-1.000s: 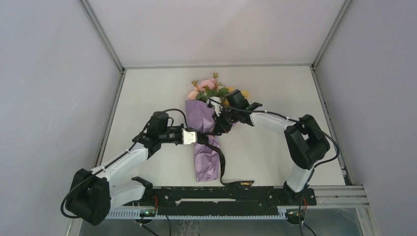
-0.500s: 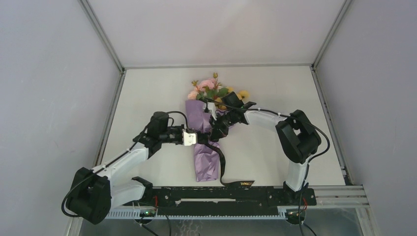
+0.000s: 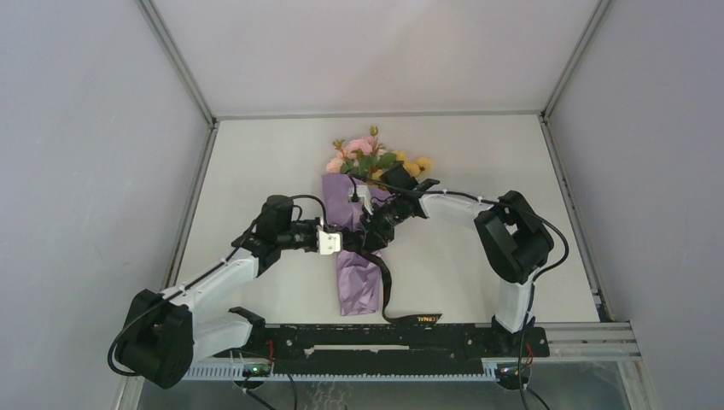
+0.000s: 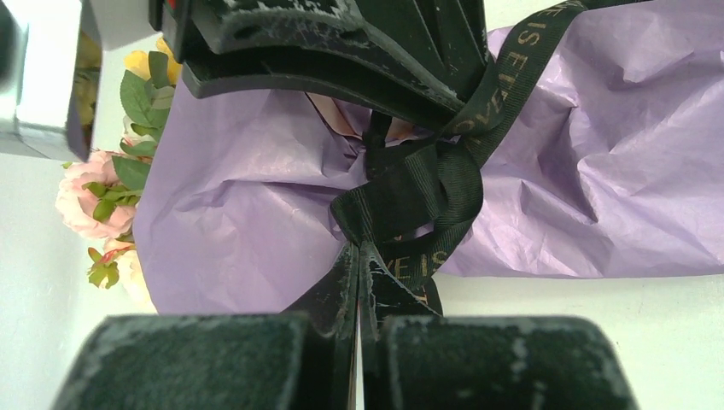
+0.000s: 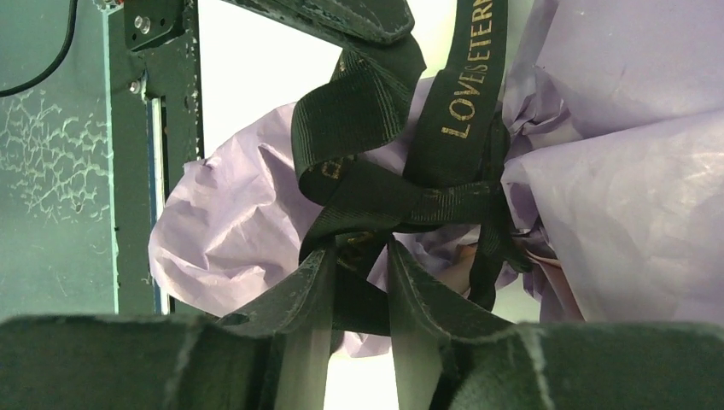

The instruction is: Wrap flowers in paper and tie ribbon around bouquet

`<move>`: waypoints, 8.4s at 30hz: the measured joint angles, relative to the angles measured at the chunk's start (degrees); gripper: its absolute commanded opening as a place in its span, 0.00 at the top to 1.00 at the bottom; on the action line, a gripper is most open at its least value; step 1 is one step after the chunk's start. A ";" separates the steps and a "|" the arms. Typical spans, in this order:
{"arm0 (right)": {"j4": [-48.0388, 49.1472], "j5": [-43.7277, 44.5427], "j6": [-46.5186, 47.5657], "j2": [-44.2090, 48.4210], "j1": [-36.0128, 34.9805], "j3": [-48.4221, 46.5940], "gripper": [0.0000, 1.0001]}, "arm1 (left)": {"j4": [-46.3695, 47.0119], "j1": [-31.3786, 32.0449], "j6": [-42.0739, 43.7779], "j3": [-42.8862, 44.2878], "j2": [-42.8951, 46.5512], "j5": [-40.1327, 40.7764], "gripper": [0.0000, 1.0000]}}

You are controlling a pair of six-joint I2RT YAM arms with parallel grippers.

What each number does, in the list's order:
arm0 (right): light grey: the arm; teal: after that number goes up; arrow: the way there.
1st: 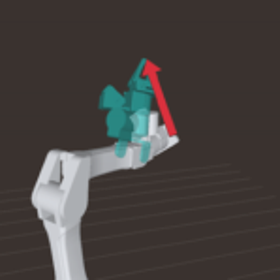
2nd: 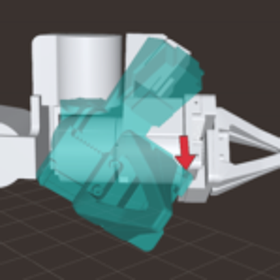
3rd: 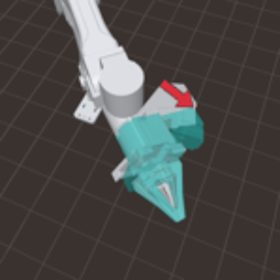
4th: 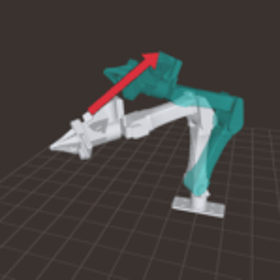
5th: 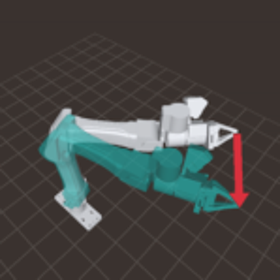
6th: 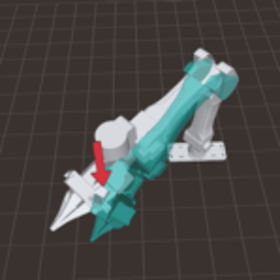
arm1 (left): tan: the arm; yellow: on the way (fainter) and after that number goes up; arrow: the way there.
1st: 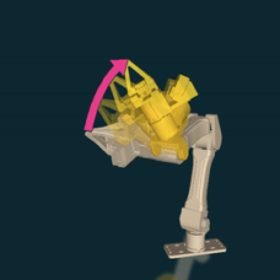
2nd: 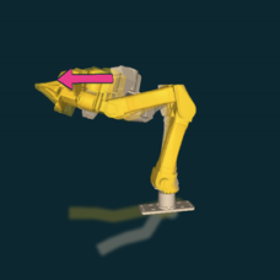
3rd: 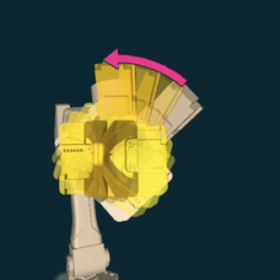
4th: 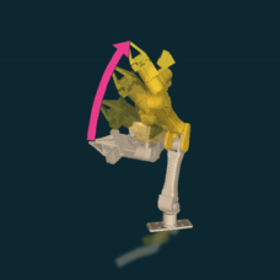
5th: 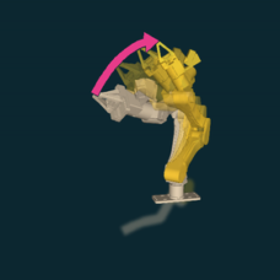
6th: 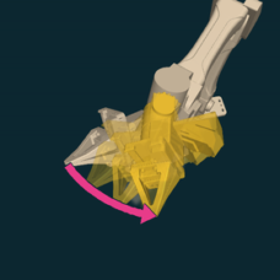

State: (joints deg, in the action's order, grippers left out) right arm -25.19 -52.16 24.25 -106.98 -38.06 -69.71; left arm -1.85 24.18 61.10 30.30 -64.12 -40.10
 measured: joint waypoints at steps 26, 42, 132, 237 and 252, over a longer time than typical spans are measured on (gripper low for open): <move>1.20 17.29 -9.99 -1.07 -6.45 0.00 0.67 | 3.04 0.00 0.44 -1.92 -0.17 0.96 1.00; 1.64 19.12 -15.47 1.38 -4.39 0.72 1.00 | 4.04 -0.20 0.92 -2.45 -0.04 2.08 1.00; -0.92 16.50 -14.10 2.16 0.59 -4.17 0.63 | 6.71 -1.88 9.88 -4.04 -0.35 3.45 1.00; -2.93 24.87 -16.72 4.92 3.52 -3.56 0.76 | 5.62 -1.92 17.53 -5.22 -0.90 3.67 1.00; -5.84 20.20 -15.23 7.65 6.91 -6.16 0.73 | 7.30 -1.81 14.36 -5.09 -0.85 3.45 1.00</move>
State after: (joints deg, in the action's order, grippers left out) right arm -31.03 -31.97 9.02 -99.33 -31.16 -75.88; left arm 5.45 22.37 75.46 25.21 -64.97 -36.64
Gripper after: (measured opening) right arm 0.302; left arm 0.003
